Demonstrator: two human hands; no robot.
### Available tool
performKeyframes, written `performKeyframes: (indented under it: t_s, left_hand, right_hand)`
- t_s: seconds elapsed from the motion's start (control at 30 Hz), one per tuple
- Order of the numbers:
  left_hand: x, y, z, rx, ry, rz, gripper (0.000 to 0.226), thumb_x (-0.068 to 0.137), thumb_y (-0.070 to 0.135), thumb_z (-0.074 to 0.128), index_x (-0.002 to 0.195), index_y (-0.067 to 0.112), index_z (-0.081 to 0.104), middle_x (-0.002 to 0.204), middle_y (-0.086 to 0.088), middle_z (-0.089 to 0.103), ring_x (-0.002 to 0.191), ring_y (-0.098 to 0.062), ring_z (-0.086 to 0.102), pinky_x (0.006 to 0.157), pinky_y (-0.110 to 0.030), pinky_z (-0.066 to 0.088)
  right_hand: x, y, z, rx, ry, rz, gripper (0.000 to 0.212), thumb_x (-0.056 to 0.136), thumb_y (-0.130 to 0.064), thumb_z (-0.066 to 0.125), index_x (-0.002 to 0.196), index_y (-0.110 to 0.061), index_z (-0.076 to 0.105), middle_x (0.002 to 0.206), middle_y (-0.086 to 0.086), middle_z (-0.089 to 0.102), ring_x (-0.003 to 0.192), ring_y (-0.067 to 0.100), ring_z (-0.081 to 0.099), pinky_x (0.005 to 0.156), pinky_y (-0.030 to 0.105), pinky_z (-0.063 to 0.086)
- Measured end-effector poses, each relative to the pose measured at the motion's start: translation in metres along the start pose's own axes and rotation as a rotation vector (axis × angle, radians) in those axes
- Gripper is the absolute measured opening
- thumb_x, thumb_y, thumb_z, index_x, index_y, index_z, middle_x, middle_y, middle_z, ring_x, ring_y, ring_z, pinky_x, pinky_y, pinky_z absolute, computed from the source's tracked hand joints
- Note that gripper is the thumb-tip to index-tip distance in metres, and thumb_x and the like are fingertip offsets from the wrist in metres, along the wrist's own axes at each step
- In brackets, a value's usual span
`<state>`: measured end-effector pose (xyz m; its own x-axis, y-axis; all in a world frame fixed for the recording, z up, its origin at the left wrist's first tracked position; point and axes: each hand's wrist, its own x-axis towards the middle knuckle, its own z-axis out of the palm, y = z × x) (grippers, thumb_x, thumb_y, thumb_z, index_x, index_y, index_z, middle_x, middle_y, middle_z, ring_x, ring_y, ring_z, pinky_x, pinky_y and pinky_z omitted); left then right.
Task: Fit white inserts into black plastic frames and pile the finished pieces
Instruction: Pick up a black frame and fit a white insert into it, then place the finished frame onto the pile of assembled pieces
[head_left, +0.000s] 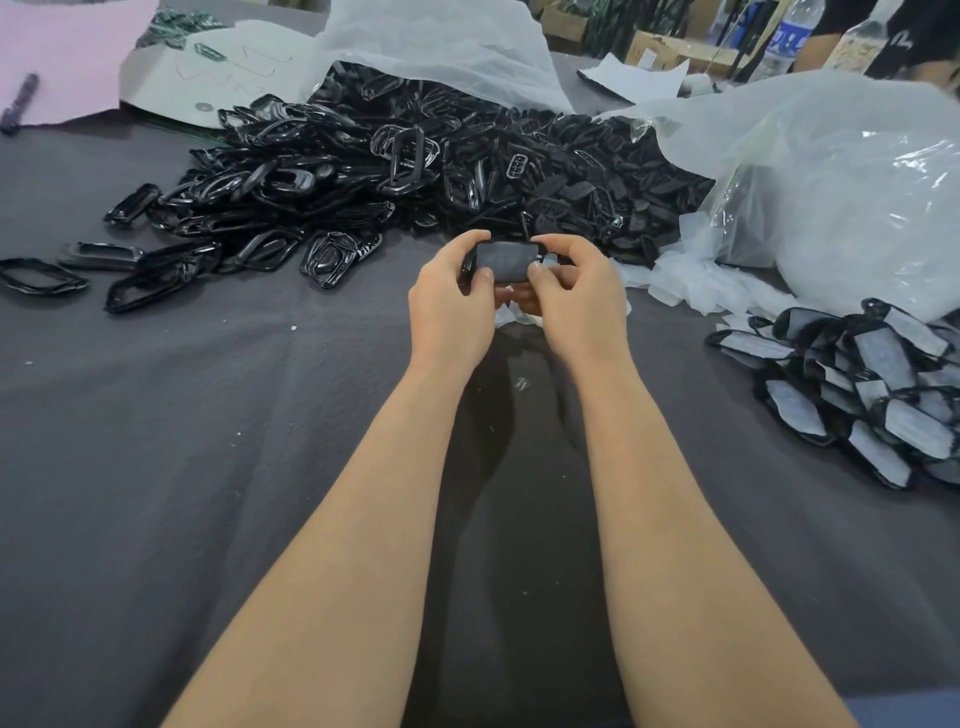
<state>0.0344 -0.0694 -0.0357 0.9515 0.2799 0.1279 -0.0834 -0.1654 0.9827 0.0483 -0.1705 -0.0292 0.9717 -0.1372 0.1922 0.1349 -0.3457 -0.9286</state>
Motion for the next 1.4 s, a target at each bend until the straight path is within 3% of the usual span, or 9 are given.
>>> performKeyframes:
  t_s: [0.2, 0.33, 0.4, 0.47, 0.67, 0.9, 1.13, 1.3, 1.4]
  left_hand:
    - [-0.011, 0.014, 0.034, 0.006, -0.071, 0.016, 0.025, 0.098, 0.006, 0.047, 0.120, 0.016, 0.044, 0.104, -0.008, 0.064, 0.092, -0.024, 0.066, 0.084, -0.036, 0.054]
    - [-0.020, 0.025, 0.073, 0.134, -0.158, 0.070, 0.016, 0.097, 0.006, 0.048, 0.104, 0.013, 0.035, 0.083, 0.004, 0.049, 0.080, -0.021, 0.053, 0.067, -0.024, 0.037]
    - [-0.027, 0.029, 0.094, 0.215, -0.212, 0.109, 0.015, 0.095, 0.007, 0.050, 0.106, 0.011, 0.041, 0.087, 0.000, 0.052, 0.084, -0.024, 0.052, 0.070, -0.028, 0.036]
    - [-0.034, 0.030, 0.112, 0.309, -0.257, 0.142, 0.015, 0.095, 0.009, 0.052, 0.108, 0.010, 0.047, 0.097, -0.005, 0.057, 0.092, -0.026, 0.054, 0.073, -0.032, 0.037]
    - [-0.048, 0.019, 0.147, 0.634, -0.367, 0.218, 0.024, 0.096, 0.015, 0.051, 0.119, 0.008, 0.049, 0.120, -0.013, 0.059, 0.113, -0.032, 0.049, 0.090, -0.038, 0.040]
    - [-0.043, 0.017, 0.146, 0.553, -0.385, 0.252, 0.028, 0.095, 0.022, 0.055, 0.121, 0.011, 0.057, 0.124, -0.011, 0.053, 0.110, -0.029, 0.053, 0.094, -0.039, 0.043]
    - [-0.017, 0.030, 0.096, 0.056, -0.085, 0.088, 0.016, 0.095, 0.010, 0.054, 0.109, 0.007, 0.060, 0.093, 0.003, 0.062, 0.079, -0.006, 0.058, 0.067, -0.008, 0.040]
    - [0.003, 0.026, 0.030, -0.061, 0.197, 0.052, 0.011, 0.093, 0.009, 0.052, 0.101, 0.013, 0.060, 0.082, 0.014, 0.054, 0.073, 0.002, 0.051, 0.068, -0.006, 0.041]
    - [0.014, 0.020, -0.015, -0.112, 0.382, -0.008, 0.019, 0.091, 0.003, 0.049, 0.105, 0.008, 0.060, 0.090, 0.007, 0.057, 0.072, 0.002, 0.050, 0.071, -0.006, 0.040]
  right_hand:
    - [-0.004, 0.002, -0.028, -0.155, 0.198, 0.034, 0.023, 0.094, -0.013, 0.054, 0.116, -0.012, 0.060, 0.093, 0.013, 0.071, 0.087, 0.029, 0.068, 0.087, 0.045, 0.054]
    - [-0.010, 0.012, -0.063, -0.282, 0.327, 0.105, 0.025, 0.094, -0.018, 0.053, 0.117, -0.007, 0.057, 0.104, 0.016, 0.069, 0.101, 0.033, 0.063, 0.094, 0.039, 0.047]
    - [-0.017, 0.021, -0.084, -0.380, 0.397, 0.156, 0.025, 0.094, -0.018, 0.053, 0.115, -0.005, 0.058, 0.108, 0.015, 0.067, 0.107, 0.031, 0.058, 0.087, 0.025, 0.038]
    - [-0.024, 0.028, -0.102, -0.452, 0.441, 0.217, 0.026, 0.094, -0.018, 0.053, 0.115, -0.003, 0.058, 0.112, 0.015, 0.065, 0.111, 0.030, 0.055, 0.074, 0.024, 0.030]
    - [-0.034, 0.038, -0.125, -0.503, 0.471, 0.330, 0.032, 0.092, -0.018, 0.054, 0.120, -0.004, 0.051, 0.122, 0.014, 0.059, 0.113, 0.029, 0.053, 0.062, 0.020, 0.019]
    - [-0.032, 0.035, -0.115, -0.423, 0.514, 0.192, 0.030, 0.093, -0.012, 0.052, 0.123, -0.007, 0.052, 0.116, 0.010, 0.063, 0.108, 0.023, 0.055, 0.069, 0.013, 0.022]
    - [-0.013, 0.012, -0.081, -0.400, 0.365, 0.099, 0.024, 0.092, -0.014, 0.052, 0.114, -0.008, 0.060, 0.112, 0.009, 0.066, 0.107, 0.025, 0.058, 0.077, 0.021, 0.035]
    - [-0.007, -0.014, -0.012, -0.314, 0.102, -0.040, 0.020, 0.091, -0.011, 0.052, 0.104, -0.009, 0.065, 0.100, 0.005, 0.068, 0.097, 0.020, 0.061, 0.079, 0.027, 0.044]
    - [-0.007, -0.027, 0.038, -0.301, -0.082, -0.123, 0.023, 0.092, -0.011, 0.052, 0.107, -0.013, 0.068, 0.108, 0.004, 0.068, 0.102, 0.018, 0.060, 0.081, 0.023, 0.041]
